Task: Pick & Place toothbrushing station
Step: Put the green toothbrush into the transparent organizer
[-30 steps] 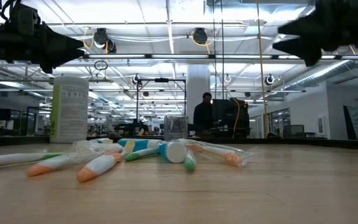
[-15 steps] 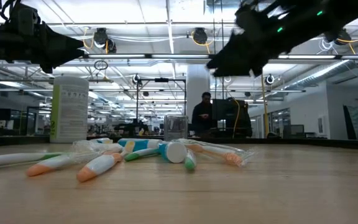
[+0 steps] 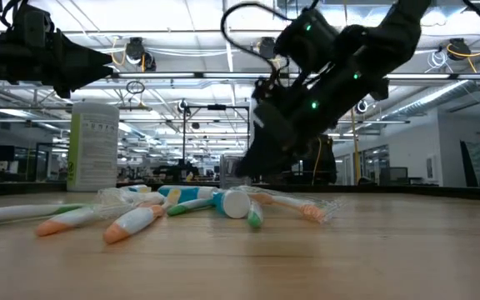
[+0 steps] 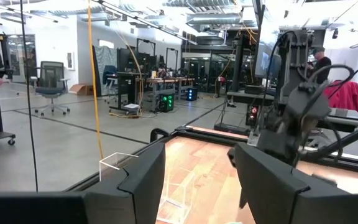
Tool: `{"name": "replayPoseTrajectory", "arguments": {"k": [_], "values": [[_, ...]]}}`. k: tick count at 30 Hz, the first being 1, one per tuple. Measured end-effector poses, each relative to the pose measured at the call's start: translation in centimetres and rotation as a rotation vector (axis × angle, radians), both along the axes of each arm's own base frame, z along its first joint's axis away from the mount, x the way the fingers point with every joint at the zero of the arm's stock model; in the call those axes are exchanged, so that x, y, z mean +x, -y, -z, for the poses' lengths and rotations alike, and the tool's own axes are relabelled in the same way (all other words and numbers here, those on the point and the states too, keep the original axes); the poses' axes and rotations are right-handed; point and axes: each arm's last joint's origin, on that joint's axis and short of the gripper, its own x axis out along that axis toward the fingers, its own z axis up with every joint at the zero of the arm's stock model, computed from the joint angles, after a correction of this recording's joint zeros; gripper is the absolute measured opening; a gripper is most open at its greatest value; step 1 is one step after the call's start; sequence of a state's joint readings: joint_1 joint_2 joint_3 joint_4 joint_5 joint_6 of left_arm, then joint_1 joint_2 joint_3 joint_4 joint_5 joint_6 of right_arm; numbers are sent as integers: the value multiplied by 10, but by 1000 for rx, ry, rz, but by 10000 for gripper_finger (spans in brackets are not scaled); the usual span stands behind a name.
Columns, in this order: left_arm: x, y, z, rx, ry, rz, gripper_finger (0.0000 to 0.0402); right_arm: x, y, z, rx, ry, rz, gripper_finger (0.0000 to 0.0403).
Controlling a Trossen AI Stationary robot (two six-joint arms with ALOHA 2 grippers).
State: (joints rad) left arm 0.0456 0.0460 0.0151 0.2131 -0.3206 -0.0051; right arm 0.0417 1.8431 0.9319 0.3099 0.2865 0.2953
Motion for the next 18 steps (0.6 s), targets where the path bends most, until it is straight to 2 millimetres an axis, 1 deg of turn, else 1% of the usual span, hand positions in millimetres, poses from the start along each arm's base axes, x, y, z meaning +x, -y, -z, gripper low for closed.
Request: {"name": "replayPoseTrajectory", "arguments": {"k": [6,13,18], "values": [[0,0,0,0,0,2,200,-3,12,13,13,-77,44,239],[0,0,0,1,0,5,200,-6,14,16,18,-125,45,221],[0,0,0,1,0,5,200,-5,11,16,131,-110,2,210]]}}
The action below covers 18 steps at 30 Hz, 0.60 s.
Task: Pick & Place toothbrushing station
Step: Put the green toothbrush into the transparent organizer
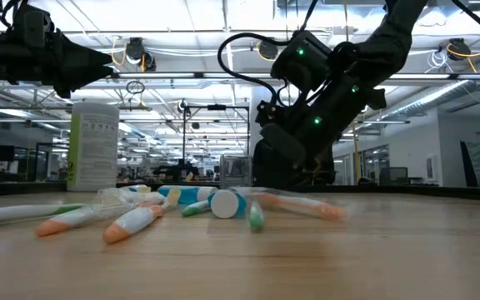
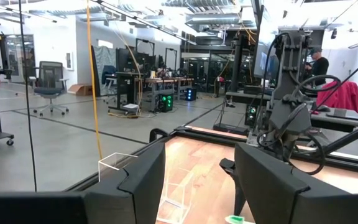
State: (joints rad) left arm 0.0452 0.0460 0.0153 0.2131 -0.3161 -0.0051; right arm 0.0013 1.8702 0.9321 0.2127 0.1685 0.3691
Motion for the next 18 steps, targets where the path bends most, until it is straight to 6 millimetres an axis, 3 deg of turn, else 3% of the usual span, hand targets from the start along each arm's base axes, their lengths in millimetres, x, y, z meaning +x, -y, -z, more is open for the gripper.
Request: {"name": "replayPoseTrajectory", "arguments": {"k": [9,18], "values": [[0,0,0,0,0,0,200,-2,1,2,-18,-26,34,188],[0,0,0,0,0,-1,200,-4,1,3,-24,-53,38,137]]}}
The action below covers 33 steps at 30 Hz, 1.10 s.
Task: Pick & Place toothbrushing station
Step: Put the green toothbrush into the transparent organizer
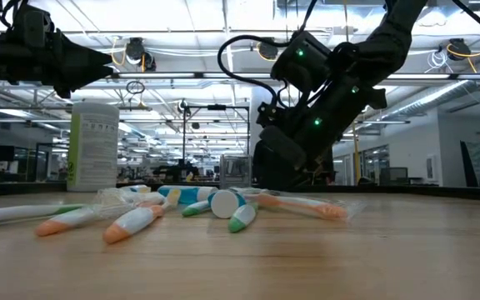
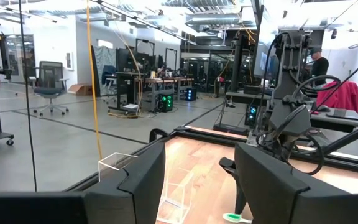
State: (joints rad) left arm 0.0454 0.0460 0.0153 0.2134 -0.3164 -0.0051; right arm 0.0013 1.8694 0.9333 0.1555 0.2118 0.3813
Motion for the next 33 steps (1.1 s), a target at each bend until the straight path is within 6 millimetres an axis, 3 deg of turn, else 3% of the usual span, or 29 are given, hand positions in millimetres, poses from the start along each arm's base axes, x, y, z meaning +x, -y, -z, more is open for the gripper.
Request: {"name": "replayPoseTrajectory", "arguments": {"k": [17,28,33], "values": [[0,0,0,0,0,0,200,-1,0,1,-17,-18,-12,11],[0,0,0,0,0,0,200,-2,0,-5,-47,-12,-72,4],[0,0,0,0,0,1,200,-4,-1,-24,-56,36,-98,1]]}}
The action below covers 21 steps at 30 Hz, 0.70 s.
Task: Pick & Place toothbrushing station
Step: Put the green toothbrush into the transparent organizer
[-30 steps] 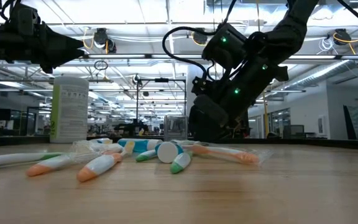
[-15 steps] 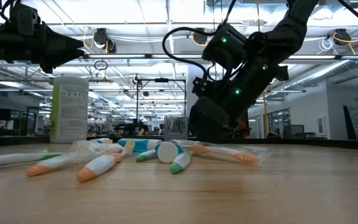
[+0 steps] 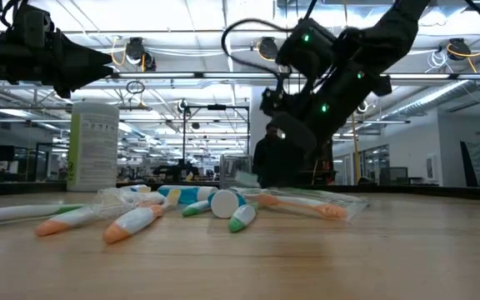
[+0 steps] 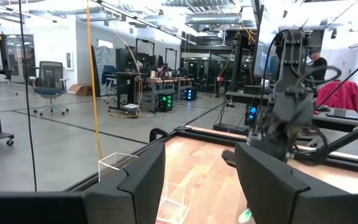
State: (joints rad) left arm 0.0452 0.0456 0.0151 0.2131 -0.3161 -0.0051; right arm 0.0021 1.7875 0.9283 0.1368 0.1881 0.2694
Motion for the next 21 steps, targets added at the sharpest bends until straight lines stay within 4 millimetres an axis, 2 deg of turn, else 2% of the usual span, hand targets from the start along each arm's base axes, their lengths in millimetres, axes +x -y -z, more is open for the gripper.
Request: {"name": "replayPoseTrajectory", "arguments": {"k": [7,12,16,21], "values": [[0,0,0,0,0,-1,200,-3,0,-30,-41,98,-20,2],[0,0,0,0,0,-1,200,-3,0,-42,-69,148,-40,2],[0,0,0,0,0,0,200,-6,0,-42,-63,158,-62,2],[0,0,0,0,1,0,200,-16,1,-28,-105,48,-98,12]]}}
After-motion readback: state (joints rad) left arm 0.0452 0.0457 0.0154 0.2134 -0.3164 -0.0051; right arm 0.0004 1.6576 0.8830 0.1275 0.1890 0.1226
